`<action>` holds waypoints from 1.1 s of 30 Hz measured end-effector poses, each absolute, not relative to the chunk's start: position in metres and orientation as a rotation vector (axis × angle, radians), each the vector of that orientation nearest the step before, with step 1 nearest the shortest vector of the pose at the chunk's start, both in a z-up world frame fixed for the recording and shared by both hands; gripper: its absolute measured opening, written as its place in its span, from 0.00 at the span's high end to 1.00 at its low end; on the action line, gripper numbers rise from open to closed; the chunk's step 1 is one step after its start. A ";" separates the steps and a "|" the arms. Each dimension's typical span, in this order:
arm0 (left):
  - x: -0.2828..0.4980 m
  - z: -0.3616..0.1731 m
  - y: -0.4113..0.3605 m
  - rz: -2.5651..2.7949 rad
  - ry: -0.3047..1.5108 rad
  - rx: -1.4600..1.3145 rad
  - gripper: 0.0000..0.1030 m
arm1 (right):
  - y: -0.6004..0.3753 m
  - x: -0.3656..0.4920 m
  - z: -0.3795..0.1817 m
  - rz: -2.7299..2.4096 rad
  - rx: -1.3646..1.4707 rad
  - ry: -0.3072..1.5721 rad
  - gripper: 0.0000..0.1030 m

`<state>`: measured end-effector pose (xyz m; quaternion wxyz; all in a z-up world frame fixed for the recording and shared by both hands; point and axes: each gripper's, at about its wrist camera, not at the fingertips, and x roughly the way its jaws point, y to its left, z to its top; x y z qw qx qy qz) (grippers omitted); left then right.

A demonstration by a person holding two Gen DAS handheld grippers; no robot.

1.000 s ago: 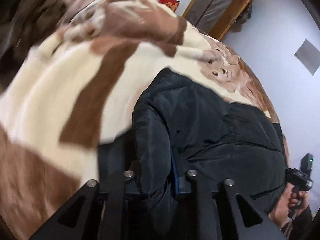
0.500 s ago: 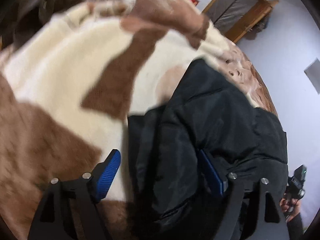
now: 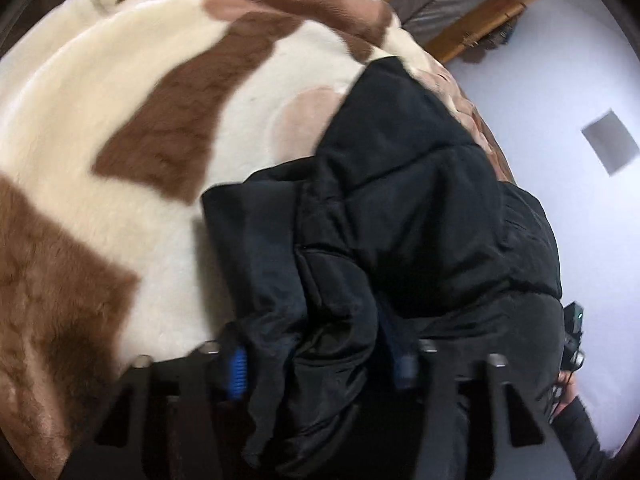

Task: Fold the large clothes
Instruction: 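Lift the gripped jacket edge with both tools and fold it over the body, then open both tools and release the folded edge onto the jacket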

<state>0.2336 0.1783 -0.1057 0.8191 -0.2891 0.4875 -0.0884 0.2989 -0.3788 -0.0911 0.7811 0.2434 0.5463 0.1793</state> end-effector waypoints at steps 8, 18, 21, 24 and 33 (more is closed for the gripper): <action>0.229 -0.023 0.177 -0.205 0.882 -0.552 0.75 | -0.369 0.281 -0.011 0.427 0.475 1.016 0.75; 0.286 0.053 0.154 -0.284 0.738 -0.480 0.75 | -0.392 0.311 0.047 0.418 0.472 0.849 0.75; 0.307 0.054 0.135 -0.302 0.739 -0.461 0.74 | -0.404 0.325 0.042 0.379 0.471 0.845 0.75; 0.327 0.040 0.111 -0.312 0.766 -0.432 0.74 | -0.417 0.339 0.028 0.322 0.466 0.872 0.74; 0.341 -0.055 0.092 -0.168 0.979 -0.465 0.49 | -0.453 0.338 -0.037 0.092 0.504 1.031 0.42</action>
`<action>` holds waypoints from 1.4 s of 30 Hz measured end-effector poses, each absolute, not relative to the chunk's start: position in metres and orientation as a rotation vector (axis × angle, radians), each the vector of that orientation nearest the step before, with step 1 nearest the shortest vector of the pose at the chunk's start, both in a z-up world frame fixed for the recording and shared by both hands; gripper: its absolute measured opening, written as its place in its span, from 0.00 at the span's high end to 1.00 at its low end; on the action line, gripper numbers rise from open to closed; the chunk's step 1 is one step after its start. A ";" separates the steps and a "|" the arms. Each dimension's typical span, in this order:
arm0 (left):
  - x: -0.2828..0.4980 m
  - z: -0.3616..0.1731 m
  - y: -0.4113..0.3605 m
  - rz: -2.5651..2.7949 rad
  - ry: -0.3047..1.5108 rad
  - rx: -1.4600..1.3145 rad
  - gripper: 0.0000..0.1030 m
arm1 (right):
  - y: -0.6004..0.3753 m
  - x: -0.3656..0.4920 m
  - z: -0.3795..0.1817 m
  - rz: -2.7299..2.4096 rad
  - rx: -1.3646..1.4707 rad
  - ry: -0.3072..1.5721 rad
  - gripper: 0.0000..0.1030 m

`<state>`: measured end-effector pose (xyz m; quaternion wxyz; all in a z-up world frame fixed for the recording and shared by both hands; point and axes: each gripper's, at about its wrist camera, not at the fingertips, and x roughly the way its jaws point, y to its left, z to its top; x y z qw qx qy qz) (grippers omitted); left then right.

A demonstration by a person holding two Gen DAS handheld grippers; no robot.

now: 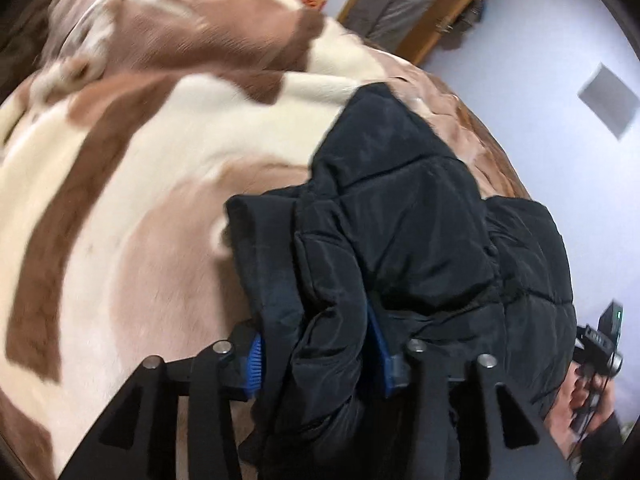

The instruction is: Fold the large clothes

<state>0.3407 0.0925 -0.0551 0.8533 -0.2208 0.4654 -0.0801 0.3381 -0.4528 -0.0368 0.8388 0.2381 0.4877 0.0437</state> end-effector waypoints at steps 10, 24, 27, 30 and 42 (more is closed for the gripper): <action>0.318 0.024 0.107 -0.074 0.779 -0.364 0.50 | -0.425 0.327 0.036 0.043 0.239 0.825 0.42; 0.392 -0.047 0.037 -0.055 0.880 -0.179 0.46 | -0.398 0.392 -0.047 -0.032 0.034 0.959 0.46; 0.388 -0.039 0.032 -0.044 0.887 -0.147 0.47 | -0.400 0.388 -0.038 -0.044 0.054 0.959 0.46; 0.373 -0.021 0.035 -0.038 0.878 -0.133 0.47 | -0.397 0.365 -0.014 -0.049 0.060 0.924 0.46; 0.257 -0.028 0.024 -0.085 0.935 -0.137 0.46 | -0.354 0.224 0.004 0.054 0.128 0.891 0.46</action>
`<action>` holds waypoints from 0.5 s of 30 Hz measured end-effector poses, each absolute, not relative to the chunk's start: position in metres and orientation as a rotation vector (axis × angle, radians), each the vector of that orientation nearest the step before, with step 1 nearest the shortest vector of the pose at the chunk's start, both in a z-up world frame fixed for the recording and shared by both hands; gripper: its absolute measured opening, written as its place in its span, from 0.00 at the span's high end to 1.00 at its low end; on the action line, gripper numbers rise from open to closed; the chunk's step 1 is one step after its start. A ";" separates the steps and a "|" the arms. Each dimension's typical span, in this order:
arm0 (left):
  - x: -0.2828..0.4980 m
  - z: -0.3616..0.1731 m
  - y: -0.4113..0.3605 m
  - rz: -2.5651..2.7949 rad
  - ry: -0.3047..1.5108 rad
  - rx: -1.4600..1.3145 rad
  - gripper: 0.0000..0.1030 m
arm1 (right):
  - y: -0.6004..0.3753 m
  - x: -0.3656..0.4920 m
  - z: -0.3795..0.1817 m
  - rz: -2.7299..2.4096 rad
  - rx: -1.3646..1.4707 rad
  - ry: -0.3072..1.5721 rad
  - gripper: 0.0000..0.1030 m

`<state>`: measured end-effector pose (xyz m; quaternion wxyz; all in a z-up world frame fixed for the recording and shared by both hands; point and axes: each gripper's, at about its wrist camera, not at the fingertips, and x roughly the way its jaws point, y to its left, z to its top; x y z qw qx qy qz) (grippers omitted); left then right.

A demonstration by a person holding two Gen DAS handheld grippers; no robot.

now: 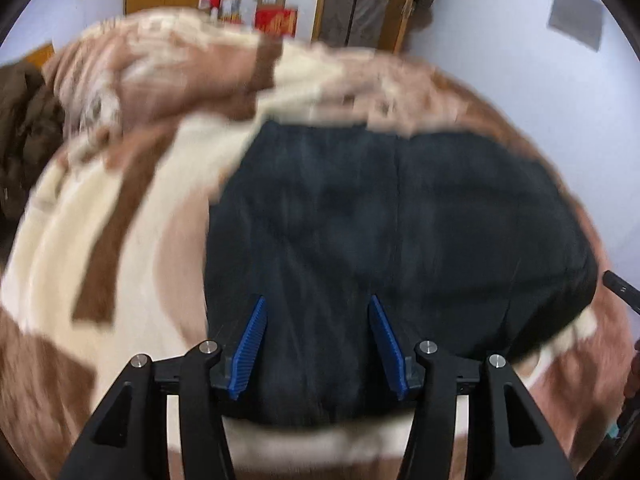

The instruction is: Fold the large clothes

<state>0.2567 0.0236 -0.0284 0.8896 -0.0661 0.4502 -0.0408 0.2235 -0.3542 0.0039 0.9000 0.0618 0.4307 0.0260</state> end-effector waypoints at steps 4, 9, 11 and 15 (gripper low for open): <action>0.228 -0.025 0.021 -0.103 0.944 -0.157 0.46 | -0.339 0.189 0.015 0.062 0.104 0.867 0.46; 0.178 -0.002 0.005 -0.139 0.904 -0.107 0.45 | -0.314 0.147 0.030 0.055 0.072 0.856 0.45; 0.158 0.006 0.000 -0.157 0.893 -0.103 0.41 | -0.306 0.132 0.035 0.041 0.069 0.846 0.45; 0.118 0.021 -0.008 -0.172 0.867 -0.092 0.34 | -0.287 0.104 0.044 0.057 0.050 0.845 0.45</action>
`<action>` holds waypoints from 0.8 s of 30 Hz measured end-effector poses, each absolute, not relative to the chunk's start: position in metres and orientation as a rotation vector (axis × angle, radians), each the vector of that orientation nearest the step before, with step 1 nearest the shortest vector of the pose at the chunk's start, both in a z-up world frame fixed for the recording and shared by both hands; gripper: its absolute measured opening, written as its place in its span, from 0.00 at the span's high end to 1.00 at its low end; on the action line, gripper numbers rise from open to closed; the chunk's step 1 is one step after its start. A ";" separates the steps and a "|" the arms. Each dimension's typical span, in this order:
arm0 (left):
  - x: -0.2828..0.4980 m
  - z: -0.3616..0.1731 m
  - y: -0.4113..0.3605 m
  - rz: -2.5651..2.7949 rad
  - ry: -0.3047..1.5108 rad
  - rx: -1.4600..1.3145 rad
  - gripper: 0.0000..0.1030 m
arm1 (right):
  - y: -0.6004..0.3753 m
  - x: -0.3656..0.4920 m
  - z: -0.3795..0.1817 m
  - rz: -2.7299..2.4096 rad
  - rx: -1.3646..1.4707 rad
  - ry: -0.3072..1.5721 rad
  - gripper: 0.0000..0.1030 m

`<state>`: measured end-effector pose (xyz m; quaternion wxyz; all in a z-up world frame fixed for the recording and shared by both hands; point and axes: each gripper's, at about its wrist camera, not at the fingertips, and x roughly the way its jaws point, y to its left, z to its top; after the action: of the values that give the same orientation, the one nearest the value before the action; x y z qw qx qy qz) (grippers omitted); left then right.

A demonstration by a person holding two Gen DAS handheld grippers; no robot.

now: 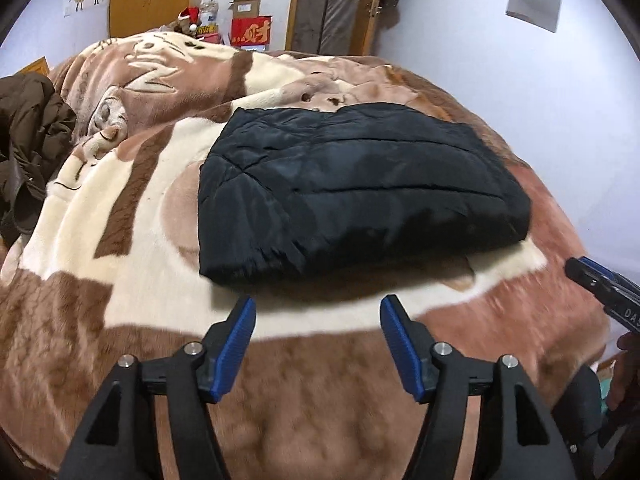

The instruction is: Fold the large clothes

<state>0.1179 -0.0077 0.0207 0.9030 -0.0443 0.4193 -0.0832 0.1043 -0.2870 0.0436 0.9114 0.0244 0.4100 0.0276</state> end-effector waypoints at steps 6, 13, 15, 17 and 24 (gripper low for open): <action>0.078 0.032 -0.014 -0.192 0.857 -0.072 0.34 | -0.258 0.070 0.054 0.085 -0.021 0.828 0.45; 0.061 0.031 -0.017 -0.201 0.870 -0.073 0.34 | -0.240 0.048 0.052 0.115 -0.071 0.820 0.45; 0.058 0.031 -0.017 -0.207 0.869 -0.085 0.34 | -0.239 0.046 0.051 0.117 -0.071 0.825 0.45; 0.056 0.032 -0.017 -0.201 0.864 -0.084 0.34 | -0.239 0.045 0.051 0.114 -0.071 0.827 0.45; 0.053 0.035 -0.017 -0.194 0.858 -0.088 0.34 | -0.243 0.041 0.052 0.102 -0.063 0.824 0.45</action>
<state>0.0530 -0.0174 0.0352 0.9039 -0.0426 0.4151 -0.0937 0.0411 -0.2430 0.0517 0.9145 -0.0308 0.4003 0.0496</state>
